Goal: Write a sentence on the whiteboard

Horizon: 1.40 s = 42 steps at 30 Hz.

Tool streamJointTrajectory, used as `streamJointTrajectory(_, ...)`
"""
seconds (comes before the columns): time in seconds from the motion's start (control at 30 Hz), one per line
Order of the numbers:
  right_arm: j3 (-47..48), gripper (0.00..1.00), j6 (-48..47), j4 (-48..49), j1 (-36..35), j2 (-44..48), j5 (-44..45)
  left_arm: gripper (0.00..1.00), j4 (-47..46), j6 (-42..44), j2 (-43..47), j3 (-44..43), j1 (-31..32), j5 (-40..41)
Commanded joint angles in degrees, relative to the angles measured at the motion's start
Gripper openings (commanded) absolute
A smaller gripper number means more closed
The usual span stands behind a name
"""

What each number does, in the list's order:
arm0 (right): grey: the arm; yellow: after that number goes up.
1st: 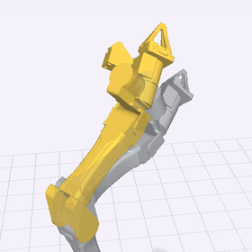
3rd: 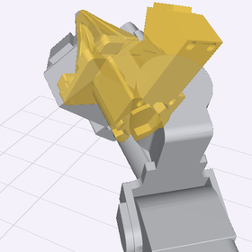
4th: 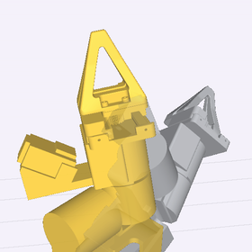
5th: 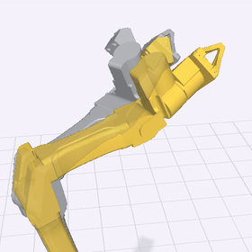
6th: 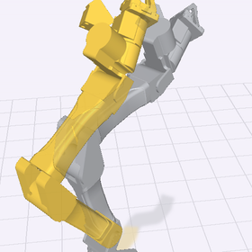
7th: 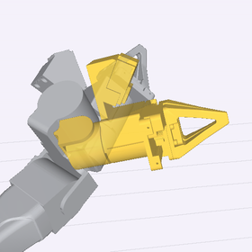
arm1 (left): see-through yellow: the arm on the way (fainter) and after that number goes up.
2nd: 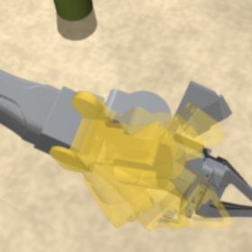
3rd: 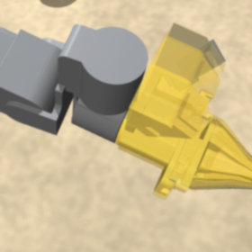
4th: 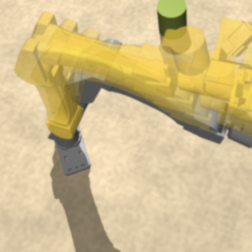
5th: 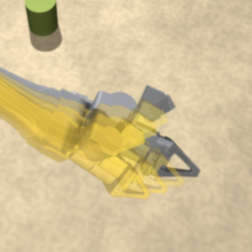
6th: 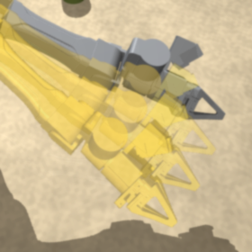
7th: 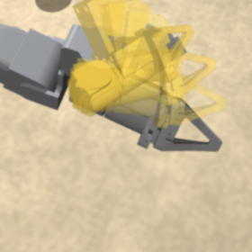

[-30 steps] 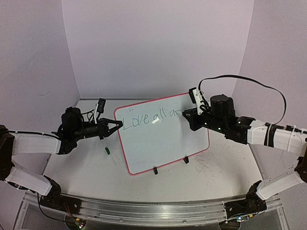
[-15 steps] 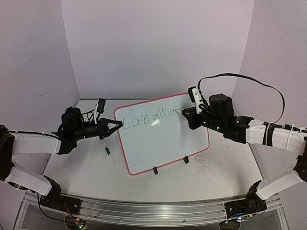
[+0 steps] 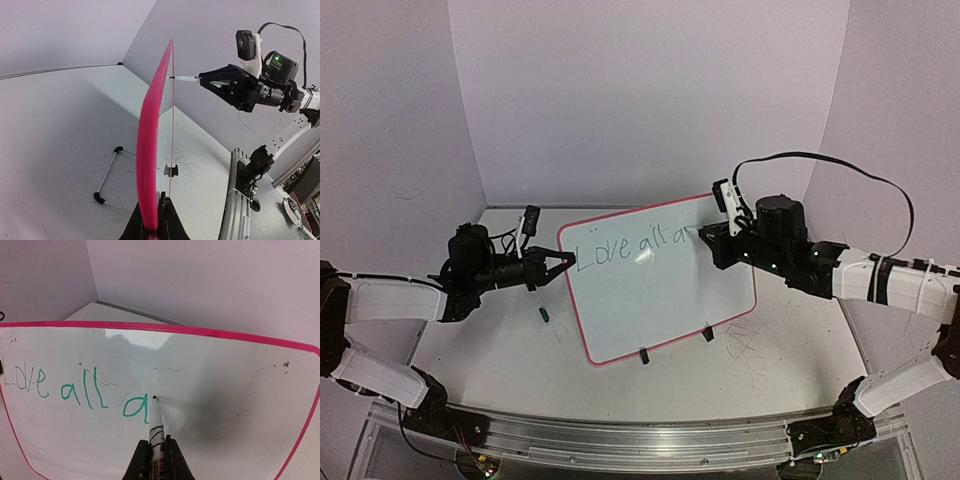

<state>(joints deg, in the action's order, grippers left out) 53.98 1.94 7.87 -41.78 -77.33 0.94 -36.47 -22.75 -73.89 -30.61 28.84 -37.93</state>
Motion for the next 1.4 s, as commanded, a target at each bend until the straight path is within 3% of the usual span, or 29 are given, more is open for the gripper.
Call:
streamJointTrajectory(0.0,-0.95,0.0,1.19,-0.38,0.12,1.58,1.59,0.0,5.06,5.18,-0.06,0.72,0.02,2.23)
streamJointTrajectory(0.57,-3.32,0.0,1.92,-1.48,0.12,2.77,0.37,0.0,5.18,5.0,-0.1,0.45,0.04,2.08)
streamJointTrajectory(1.37,1.14,0.0,3.0,3.21,0.12,0.0,6.8,0.0,5.31,4.99,-0.1,0.52,0.0,1.99)
